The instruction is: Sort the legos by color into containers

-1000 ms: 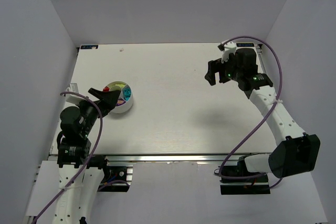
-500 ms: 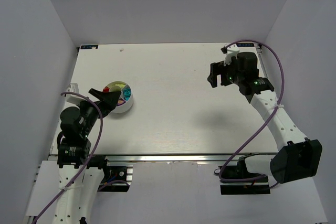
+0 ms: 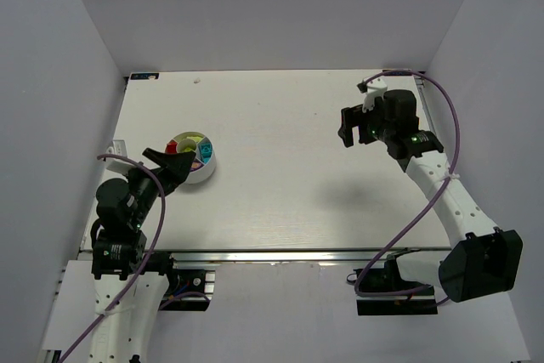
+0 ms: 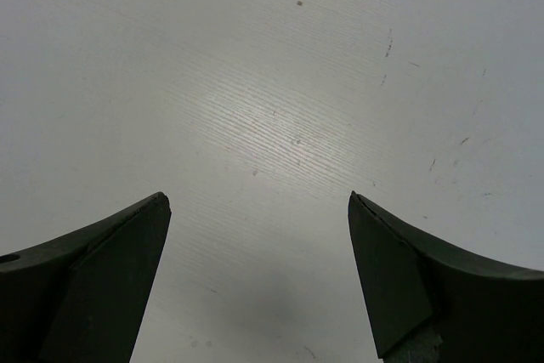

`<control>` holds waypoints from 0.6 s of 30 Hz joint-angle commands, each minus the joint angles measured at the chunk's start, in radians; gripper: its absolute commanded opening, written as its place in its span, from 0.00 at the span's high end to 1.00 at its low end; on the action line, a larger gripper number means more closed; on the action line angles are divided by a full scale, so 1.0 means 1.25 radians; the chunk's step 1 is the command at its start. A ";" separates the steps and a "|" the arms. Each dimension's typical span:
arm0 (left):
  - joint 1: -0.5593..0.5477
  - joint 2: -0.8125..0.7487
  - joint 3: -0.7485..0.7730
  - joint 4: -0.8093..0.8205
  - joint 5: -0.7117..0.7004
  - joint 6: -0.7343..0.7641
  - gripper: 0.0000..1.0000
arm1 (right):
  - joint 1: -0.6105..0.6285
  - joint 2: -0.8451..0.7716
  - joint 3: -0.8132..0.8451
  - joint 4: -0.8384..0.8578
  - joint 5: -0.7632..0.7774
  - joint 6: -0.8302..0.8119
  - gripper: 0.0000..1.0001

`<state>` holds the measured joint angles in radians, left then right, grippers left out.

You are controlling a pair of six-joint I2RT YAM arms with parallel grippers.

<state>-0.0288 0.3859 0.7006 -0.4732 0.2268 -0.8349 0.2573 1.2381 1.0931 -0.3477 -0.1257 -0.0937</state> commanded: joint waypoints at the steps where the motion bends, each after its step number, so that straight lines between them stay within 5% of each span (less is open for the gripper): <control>1: 0.002 -0.001 0.027 -0.023 0.015 0.013 0.02 | -0.001 -0.026 0.003 0.016 0.016 -0.011 0.10; 18: 0.002 0.014 0.018 0.021 0.019 0.003 0.02 | 0.000 -0.047 -0.013 0.019 0.028 -0.028 0.11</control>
<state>-0.0288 0.3923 0.7063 -0.4763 0.2371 -0.8310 0.2573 1.2114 1.0824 -0.3481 -0.0998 -0.1150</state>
